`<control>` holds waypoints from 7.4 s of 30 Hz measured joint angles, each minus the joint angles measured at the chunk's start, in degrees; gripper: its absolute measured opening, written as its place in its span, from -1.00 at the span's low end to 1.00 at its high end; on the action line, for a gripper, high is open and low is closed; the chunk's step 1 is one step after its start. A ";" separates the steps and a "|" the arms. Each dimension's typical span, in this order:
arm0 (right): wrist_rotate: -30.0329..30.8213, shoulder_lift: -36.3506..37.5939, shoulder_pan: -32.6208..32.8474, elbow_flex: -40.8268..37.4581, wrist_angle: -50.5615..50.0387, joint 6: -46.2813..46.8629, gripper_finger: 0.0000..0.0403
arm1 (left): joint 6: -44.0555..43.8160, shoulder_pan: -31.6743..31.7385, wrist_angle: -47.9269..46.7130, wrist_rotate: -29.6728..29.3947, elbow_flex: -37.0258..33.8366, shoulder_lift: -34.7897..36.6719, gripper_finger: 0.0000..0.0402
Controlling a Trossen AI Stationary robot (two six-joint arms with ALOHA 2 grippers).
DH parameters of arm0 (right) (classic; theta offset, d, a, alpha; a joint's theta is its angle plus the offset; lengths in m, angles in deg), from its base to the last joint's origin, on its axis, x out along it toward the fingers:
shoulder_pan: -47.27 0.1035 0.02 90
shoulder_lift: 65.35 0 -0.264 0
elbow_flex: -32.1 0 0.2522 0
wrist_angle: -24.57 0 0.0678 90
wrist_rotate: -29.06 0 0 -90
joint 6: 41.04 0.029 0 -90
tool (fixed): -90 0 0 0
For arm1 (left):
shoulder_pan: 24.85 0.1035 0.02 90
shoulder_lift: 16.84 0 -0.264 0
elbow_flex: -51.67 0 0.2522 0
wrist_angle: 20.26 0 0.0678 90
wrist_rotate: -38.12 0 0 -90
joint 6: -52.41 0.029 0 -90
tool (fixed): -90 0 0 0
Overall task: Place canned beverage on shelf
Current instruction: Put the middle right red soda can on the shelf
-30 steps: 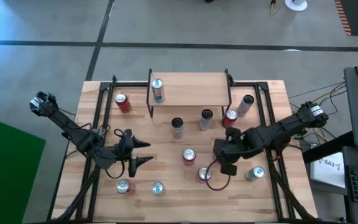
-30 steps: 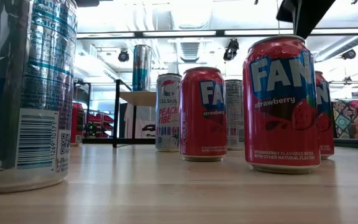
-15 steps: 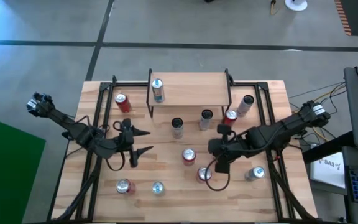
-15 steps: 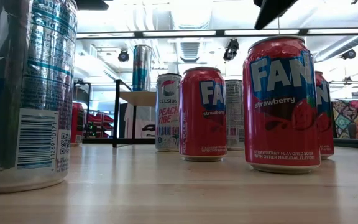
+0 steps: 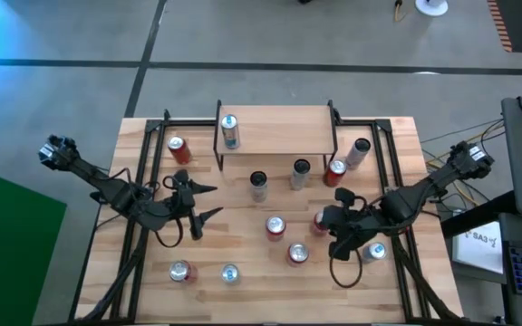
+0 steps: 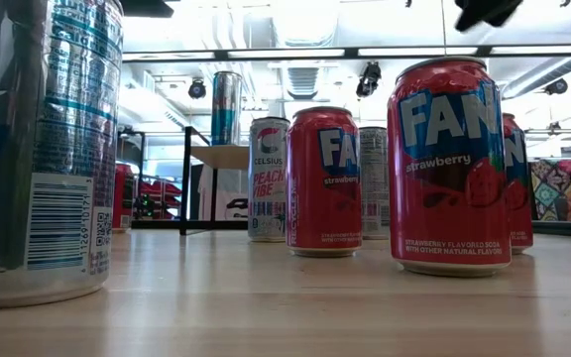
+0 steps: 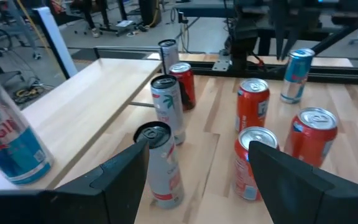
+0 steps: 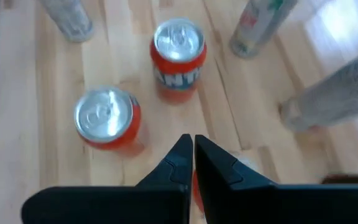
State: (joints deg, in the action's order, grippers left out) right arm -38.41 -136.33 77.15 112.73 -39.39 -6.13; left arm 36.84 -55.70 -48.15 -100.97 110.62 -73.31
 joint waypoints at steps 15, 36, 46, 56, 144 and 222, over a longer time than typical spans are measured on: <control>0.18 -1.55 0.49 -2.93 -0.23 -1.01 -0.64 | -3.99 -0.04 -0.03 -1.39 -0.01 -0.10 0.30; 2.61 -1.53 0.49 -4.87 -3.16 4.59 0.87 | -4.95 -0.04 -0.09 -1.39 -0.02 -0.31 0.30; 3.28 -1.53 -0.97 -8.93 -1.13 6.46 0.87 | -4.91 -0.04 -0.07 -1.39 -0.02 -0.42 0.30; 0.46 -1.53 -3.10 -12.84 3.41 6.66 0.87 | -4.88 -0.02 -0.07 -1.39 -0.02 -0.47 0.30; -13.07 -8.96 -26.99 19.86 -3.80 -25.02 0.43 | -4.45 -0.04 -0.11 -1.41 -0.02 -0.57 0.30; -26.85 -27.91 -68.15 43.25 -1.29 -43.47 0.43 | -4.21 0.00 -0.24 -2.99 -0.02 -0.57 0.30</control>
State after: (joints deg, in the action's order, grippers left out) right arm -65.27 -164.24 9.00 155.98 -40.68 -49.60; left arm 32.64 -55.70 -48.39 -103.95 110.60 -73.88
